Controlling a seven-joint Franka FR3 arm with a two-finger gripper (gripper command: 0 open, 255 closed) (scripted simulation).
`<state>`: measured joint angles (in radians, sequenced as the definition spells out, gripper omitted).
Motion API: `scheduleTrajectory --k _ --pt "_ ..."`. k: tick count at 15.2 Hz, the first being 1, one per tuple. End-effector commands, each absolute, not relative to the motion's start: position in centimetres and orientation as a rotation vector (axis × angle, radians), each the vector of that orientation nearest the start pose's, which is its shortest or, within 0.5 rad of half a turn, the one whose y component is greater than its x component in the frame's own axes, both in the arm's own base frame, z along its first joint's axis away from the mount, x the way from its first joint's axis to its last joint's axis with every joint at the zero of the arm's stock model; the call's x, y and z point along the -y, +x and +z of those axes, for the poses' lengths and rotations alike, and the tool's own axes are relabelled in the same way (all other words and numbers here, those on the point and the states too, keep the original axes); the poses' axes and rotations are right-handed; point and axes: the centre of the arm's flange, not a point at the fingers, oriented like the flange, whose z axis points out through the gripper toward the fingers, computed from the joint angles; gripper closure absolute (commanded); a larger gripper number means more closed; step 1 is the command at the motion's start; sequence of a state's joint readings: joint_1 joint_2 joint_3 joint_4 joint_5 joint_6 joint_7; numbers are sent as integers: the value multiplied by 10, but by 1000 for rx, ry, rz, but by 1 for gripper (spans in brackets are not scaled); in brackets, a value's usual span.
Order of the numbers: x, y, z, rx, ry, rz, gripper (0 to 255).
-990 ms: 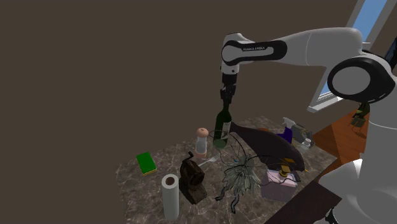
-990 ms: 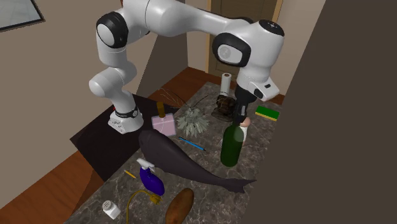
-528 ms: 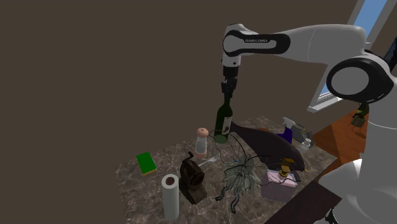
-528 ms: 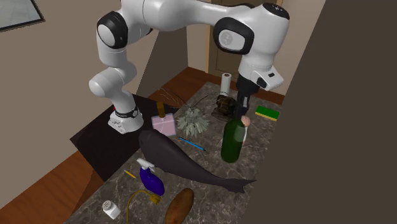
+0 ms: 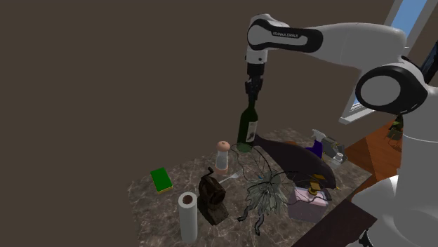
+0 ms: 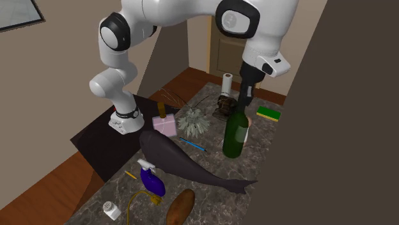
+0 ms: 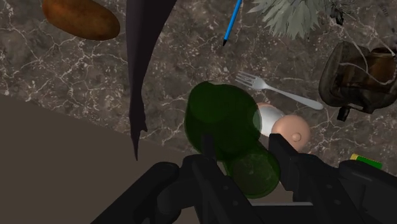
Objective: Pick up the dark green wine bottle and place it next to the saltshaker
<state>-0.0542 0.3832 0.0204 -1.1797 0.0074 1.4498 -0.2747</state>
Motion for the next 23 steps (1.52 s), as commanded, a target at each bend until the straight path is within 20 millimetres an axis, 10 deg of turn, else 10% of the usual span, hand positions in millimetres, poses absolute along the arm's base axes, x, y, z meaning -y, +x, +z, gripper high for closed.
scheduleTrajectory --k 1,12,23 --pt "24 652 575 372 -3082 170 255" --pt "24 652 628 372 -3082 170 255" --pt "133 556 628 372 -3082 170 255"
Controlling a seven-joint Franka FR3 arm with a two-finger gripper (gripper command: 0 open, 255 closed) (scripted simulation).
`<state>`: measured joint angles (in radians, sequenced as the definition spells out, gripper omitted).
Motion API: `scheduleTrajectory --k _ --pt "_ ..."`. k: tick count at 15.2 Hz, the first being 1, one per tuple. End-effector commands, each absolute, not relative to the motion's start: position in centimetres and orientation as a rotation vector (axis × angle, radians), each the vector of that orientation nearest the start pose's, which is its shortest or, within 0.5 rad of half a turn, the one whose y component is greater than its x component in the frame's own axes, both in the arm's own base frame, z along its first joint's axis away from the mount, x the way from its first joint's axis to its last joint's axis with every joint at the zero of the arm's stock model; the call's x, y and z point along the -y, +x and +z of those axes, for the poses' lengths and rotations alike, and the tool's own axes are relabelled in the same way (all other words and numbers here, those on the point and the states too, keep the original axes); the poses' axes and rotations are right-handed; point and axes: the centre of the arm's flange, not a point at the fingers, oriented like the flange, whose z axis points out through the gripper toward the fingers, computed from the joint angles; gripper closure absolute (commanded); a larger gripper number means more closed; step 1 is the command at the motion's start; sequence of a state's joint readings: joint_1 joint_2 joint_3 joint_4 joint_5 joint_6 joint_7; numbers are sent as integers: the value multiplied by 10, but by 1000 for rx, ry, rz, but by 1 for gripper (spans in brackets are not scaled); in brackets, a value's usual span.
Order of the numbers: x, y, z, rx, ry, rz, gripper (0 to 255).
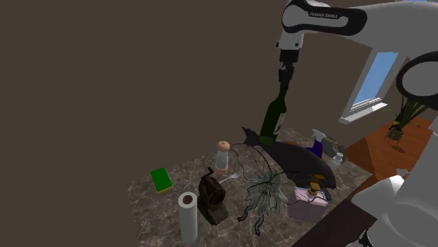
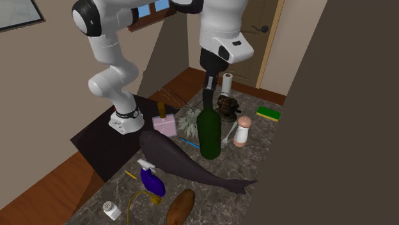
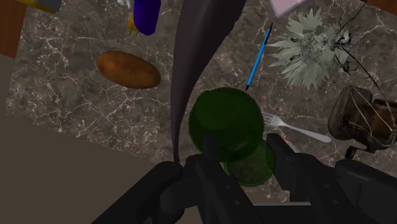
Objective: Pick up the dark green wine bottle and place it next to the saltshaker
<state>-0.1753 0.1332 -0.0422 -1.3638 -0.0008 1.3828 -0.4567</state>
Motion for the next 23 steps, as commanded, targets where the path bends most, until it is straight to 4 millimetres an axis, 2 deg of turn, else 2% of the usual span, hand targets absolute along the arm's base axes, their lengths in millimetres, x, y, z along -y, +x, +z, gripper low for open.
scheduleTrajectory --k 1,23 --pt "143 547 628 372 -3082 170 255" --pt "360 354 629 372 -3082 170 255"
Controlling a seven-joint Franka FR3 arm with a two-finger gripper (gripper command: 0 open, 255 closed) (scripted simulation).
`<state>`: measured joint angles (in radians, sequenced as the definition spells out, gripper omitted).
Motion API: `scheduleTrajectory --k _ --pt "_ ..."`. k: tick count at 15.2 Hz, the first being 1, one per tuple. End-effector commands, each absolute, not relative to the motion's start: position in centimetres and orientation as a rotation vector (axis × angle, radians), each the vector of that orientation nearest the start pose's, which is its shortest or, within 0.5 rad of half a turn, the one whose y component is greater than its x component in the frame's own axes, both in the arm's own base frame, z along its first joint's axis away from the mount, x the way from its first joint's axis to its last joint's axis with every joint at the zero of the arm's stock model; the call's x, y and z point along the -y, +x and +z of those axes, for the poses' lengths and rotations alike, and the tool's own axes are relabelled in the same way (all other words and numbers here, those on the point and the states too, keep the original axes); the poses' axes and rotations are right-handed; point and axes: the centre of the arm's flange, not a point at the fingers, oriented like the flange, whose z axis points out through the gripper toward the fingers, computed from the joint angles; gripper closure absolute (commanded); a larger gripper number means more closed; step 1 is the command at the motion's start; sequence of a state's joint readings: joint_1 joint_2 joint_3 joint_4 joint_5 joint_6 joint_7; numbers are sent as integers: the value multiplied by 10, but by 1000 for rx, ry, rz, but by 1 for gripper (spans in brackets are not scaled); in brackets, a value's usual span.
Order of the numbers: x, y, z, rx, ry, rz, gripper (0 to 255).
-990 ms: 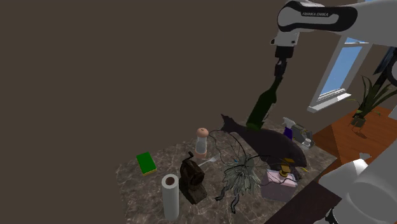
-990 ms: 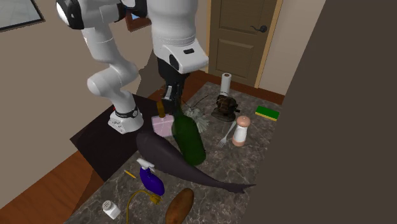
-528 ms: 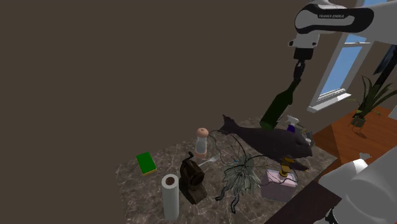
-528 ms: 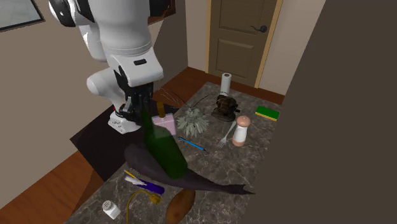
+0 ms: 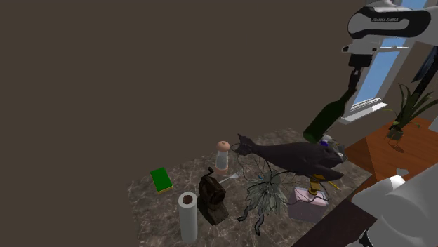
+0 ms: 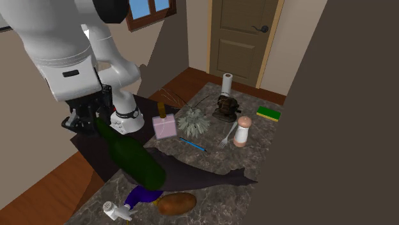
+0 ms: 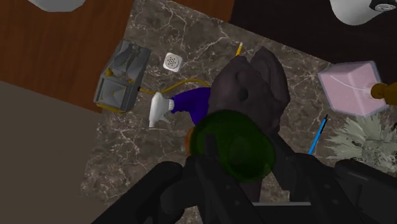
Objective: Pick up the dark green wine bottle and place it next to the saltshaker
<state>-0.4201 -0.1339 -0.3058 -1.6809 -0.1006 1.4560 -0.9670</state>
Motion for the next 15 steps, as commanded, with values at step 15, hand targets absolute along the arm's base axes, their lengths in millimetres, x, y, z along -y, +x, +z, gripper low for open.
scheduleTrajectory --k 15 --pt "508 222 629 372 -3082 170 255"
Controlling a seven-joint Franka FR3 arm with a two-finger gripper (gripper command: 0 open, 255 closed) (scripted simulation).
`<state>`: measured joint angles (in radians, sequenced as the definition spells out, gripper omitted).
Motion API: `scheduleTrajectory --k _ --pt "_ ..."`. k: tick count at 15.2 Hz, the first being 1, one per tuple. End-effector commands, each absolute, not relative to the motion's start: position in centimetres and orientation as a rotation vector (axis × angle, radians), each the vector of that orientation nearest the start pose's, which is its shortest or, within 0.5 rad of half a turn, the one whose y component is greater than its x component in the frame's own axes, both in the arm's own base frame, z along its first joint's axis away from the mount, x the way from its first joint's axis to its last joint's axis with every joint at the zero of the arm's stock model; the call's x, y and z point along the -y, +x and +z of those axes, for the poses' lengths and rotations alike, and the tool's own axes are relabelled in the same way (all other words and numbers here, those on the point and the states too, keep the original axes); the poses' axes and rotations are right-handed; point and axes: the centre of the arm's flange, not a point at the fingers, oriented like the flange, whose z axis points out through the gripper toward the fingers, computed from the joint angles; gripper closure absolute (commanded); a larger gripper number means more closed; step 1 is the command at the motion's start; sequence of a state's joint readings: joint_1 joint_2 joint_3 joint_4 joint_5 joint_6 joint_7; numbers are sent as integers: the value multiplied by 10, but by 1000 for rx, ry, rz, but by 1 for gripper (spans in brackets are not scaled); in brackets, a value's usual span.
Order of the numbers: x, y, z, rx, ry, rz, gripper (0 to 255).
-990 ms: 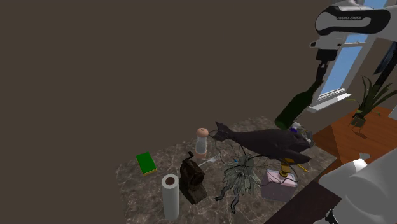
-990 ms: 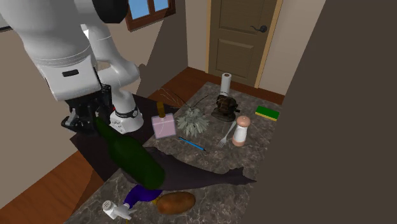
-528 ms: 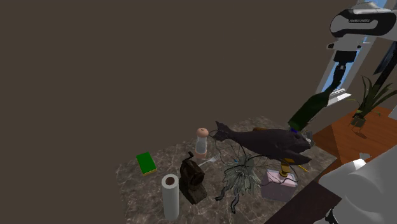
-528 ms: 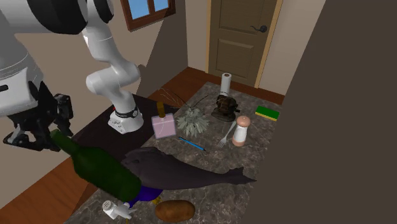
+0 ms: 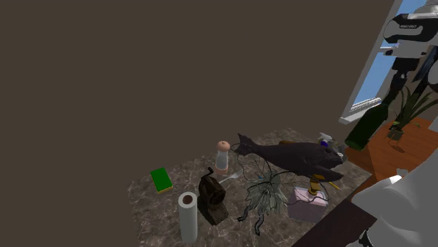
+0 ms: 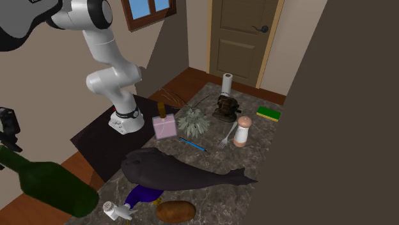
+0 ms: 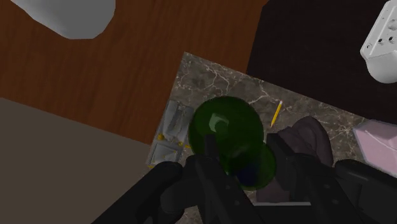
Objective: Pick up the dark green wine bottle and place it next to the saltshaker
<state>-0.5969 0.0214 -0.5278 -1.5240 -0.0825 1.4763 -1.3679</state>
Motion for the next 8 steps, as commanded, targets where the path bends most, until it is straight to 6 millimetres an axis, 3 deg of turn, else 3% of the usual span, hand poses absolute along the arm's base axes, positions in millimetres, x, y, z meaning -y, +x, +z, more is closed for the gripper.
scheduleTrajectory --k 1,3,8 --pt "518 214 629 372 -3082 170 255" --pt "542 192 629 372 -3082 170 255" --pt "542 192 603 372 -3082 170 255"
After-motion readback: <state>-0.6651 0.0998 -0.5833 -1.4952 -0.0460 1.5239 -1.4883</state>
